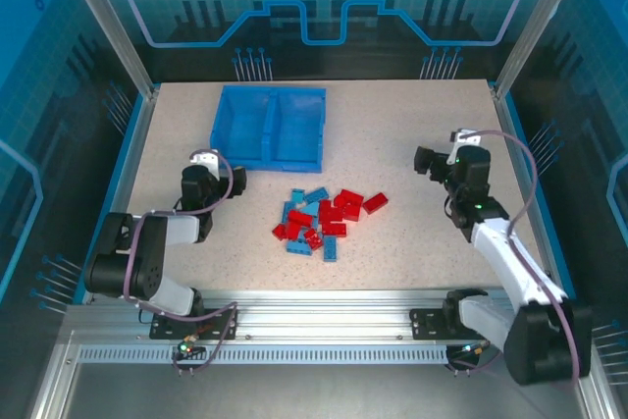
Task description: Sort the legos into containers by color
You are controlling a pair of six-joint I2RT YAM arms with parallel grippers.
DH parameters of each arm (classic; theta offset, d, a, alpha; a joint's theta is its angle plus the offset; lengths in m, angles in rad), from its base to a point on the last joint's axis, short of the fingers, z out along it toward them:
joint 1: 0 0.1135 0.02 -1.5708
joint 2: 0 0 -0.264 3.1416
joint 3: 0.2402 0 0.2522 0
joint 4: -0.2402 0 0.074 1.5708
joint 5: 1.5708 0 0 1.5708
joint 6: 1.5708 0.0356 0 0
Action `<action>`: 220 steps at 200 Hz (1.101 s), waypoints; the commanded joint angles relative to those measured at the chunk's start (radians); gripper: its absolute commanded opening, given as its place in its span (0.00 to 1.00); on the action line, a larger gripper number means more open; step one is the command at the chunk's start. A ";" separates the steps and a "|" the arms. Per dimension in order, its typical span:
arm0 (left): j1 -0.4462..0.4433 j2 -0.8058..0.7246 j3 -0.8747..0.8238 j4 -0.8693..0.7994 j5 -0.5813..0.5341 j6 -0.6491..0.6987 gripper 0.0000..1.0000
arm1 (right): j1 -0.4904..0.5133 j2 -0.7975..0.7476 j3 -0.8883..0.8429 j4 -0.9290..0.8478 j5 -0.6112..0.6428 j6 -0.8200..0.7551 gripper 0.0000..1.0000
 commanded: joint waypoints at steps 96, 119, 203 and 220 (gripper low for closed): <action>-0.541 -0.444 0.433 -1.267 -0.173 -0.798 0.99 | 0.658 0.111 0.252 -0.739 -0.190 0.285 1.00; -0.687 -0.404 0.433 -1.334 -0.185 -0.826 0.99 | 0.714 0.153 0.248 -0.708 -0.147 0.284 1.00; -0.751 -0.214 0.361 -1.195 -0.077 -0.673 0.75 | 0.716 0.180 0.236 -0.699 -0.121 0.291 1.00; -0.749 -0.168 0.384 -1.198 -0.083 -0.661 0.68 | 0.715 0.177 0.230 -0.697 -0.124 0.303 1.00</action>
